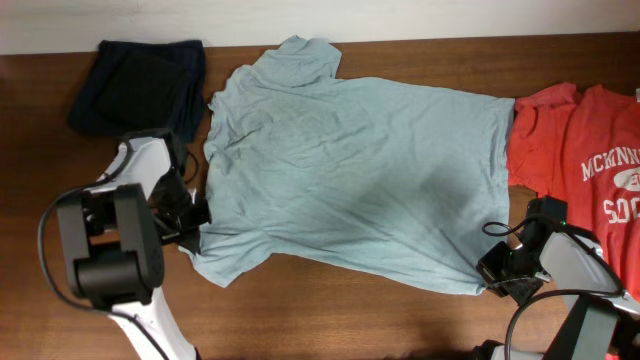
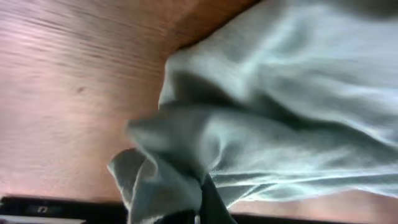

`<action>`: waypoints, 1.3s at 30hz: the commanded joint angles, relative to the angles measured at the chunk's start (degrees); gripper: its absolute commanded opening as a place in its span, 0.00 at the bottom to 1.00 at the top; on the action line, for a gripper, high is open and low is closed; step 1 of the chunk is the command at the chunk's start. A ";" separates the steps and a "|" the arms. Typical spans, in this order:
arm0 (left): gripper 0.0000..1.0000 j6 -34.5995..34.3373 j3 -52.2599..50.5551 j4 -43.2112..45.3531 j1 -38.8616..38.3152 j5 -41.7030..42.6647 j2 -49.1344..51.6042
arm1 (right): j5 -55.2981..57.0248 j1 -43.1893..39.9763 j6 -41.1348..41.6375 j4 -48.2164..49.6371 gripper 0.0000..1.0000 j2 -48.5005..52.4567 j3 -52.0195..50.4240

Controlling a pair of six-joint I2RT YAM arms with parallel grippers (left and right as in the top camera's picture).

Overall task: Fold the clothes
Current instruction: 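Lift both hem corners and fold them up toward the collar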

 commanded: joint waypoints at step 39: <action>0.00 -3.04 1.16 42.77 -10.75 0.37 -16.76 | -0.70 5.51 -6.73 5.05 0.04 0.92 24.46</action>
